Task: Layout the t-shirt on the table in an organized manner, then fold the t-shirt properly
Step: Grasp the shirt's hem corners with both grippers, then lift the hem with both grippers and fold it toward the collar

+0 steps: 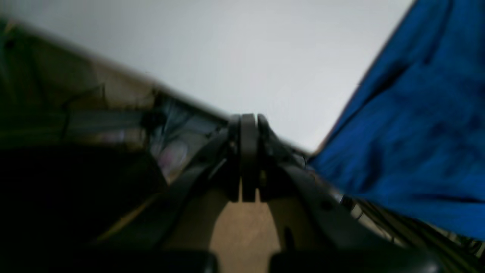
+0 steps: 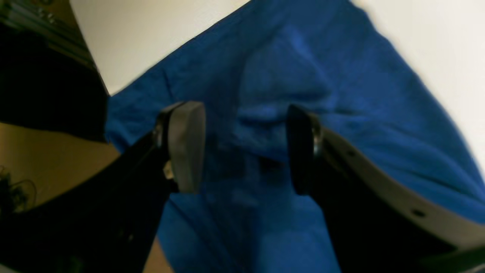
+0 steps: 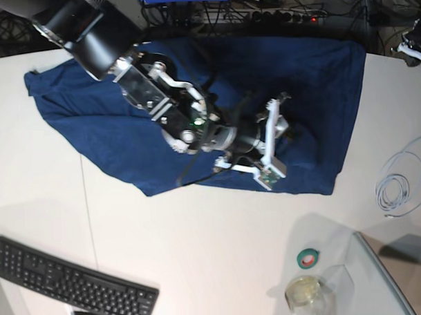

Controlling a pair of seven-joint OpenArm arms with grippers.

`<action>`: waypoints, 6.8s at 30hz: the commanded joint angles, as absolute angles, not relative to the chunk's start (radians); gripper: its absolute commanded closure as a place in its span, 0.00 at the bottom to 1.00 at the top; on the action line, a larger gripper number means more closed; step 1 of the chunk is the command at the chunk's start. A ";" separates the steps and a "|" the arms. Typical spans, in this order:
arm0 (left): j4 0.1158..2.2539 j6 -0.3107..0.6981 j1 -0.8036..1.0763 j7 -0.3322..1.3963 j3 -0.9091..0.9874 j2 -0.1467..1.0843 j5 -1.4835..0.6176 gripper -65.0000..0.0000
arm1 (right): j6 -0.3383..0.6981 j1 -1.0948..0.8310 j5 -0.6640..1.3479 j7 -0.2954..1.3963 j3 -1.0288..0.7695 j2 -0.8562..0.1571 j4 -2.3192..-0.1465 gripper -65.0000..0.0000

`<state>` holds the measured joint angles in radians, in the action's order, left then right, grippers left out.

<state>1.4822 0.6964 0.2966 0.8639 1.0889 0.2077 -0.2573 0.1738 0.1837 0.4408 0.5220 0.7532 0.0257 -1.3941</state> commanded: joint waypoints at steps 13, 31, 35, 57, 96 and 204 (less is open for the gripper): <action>1.526 0.698 0.039 0.846 0.714 0.177 -0.269 0.86 | 0.182 -0.025 0.449 0.504 0.340 -0.162 -1.581 0.57; 1.075 0.698 -0.090 0.486 0.499 0.156 -0.269 0.47 | 0.182 -0.090 0.449 0.503 0.303 -0.246 -1.606 0.57; 1.072 0.698 -0.101 0.479 0.498 0.145 -0.269 0.62 | 0.182 -0.088 0.449 0.503 0.303 -0.246 -1.604 0.57; 1.438 0.473 -0.039 0.794 0.498 0.199 -0.268 1.00 | 0.183 -0.007 0.443 0.455 0.105 -0.217 -1.242 0.57; 1.572 0.318 0.010 0.791 0.498 0.291 -0.269 0.42 | 0.183 0.065 0.441 0.460 0.120 -0.219 -1.388 0.55; 0.940 0.274 -0.300 0.487 0.237 0.271 -0.278 1.00 | 0.245 0.380 0.446 0.386 0.311 -0.173 -0.872 0.46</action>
<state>0.9230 0.2687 -0.2794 0.5076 0.2340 0.2577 -0.2699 0.2371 0.3523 0.4377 0.4065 0.3157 -0.1623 -0.8532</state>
